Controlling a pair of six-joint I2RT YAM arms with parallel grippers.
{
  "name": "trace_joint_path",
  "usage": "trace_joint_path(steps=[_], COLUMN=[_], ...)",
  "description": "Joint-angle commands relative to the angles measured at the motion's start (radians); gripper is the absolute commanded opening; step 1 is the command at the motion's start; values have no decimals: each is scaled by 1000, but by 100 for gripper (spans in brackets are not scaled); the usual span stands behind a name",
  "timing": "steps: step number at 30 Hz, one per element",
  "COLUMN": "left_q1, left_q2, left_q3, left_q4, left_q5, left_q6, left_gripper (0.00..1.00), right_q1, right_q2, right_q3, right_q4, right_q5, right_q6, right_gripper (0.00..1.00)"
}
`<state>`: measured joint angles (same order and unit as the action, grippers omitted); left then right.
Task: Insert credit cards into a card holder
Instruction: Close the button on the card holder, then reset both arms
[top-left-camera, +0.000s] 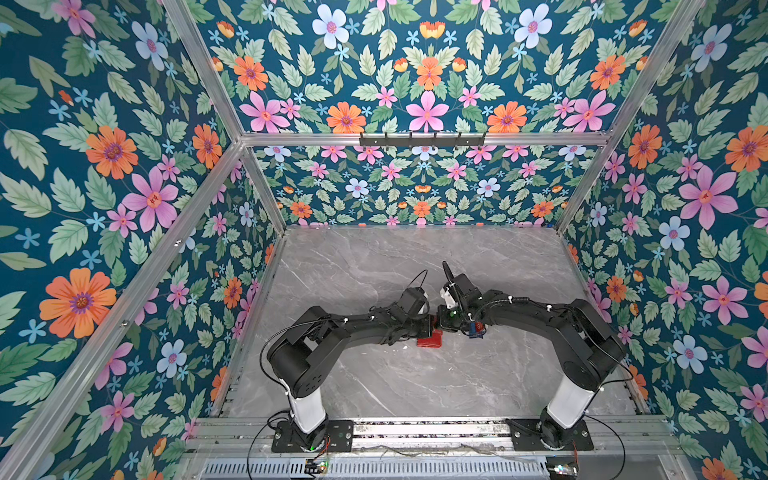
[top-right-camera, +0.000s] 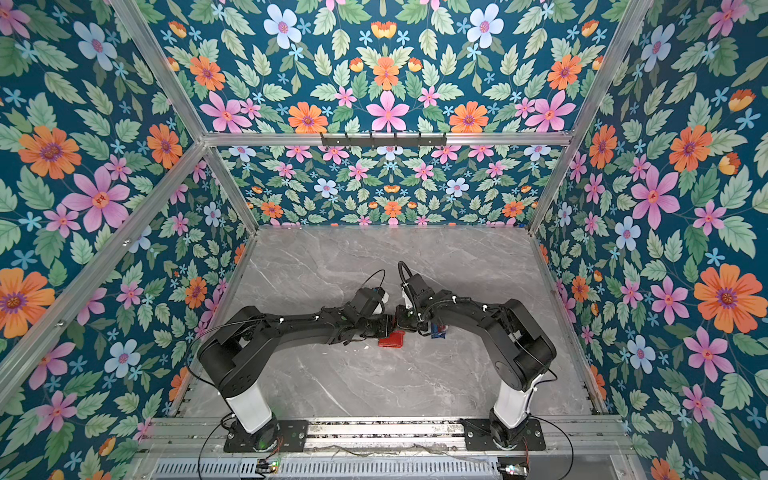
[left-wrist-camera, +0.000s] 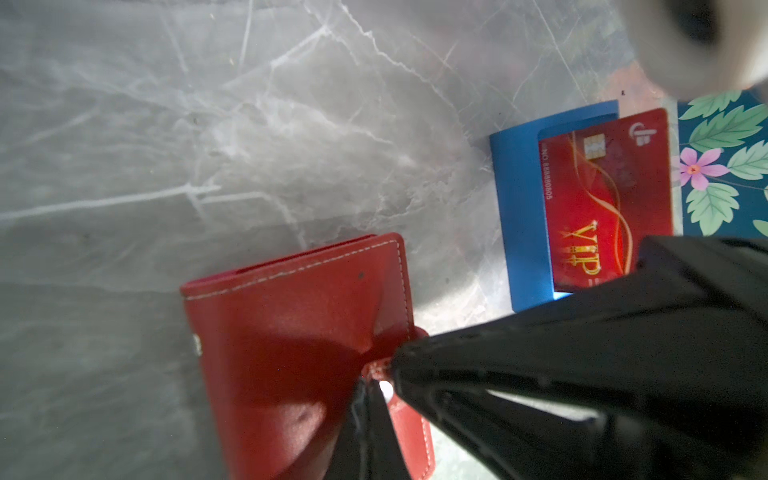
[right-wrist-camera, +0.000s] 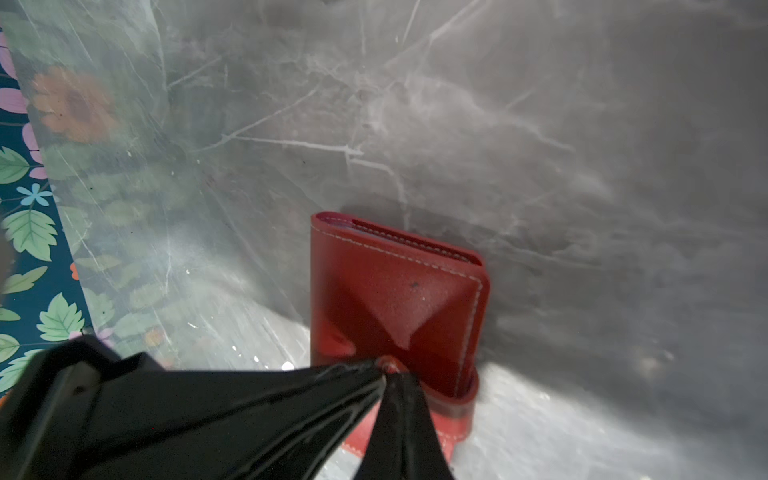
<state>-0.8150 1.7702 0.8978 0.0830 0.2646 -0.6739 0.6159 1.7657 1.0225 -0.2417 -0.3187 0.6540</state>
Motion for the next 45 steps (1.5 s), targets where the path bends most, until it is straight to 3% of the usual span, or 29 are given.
trace_joint_path(steps=[1, 18, 21, 24, 26, 29, 37, 45], left_q1=[0, 0, 0, 0, 0, 0, 5, 18], left_q2=[8, 1, -21, -45, -61, -85, -191, -292], left_q3=[-2, -12, -16, -5, 5, 26, 36, 32], left_q4=[-39, -30, -16, -24, -40, -81, -136, -175], left_q5=[-27, -20, -16, -27, -48, -106, -370, -805], left_q6=[7, 9, 22, 50, 67, 104, 204, 361], left_gripper=[0, 0, 0, 13, 24, 42, 66, 73], right_q1=[2, 2, 2, 2, 2, 3, 2, 2], right_q2=[18, 22, -7, -31, -43, -64, -163, -300], right_q3=[14, -28, -32, -29, -31, -32, -24, -23], right_q4=[9, -22, -13, -16, -11, -14, -47, -91], right_q5=[-21, 14, 29, 50, 65, 96, 287, 676], right_q6=[9, -8, -10, -14, -14, -31, -97, -208], right_gripper=[3, 5, 13, 30, 36, 42, 48, 50])
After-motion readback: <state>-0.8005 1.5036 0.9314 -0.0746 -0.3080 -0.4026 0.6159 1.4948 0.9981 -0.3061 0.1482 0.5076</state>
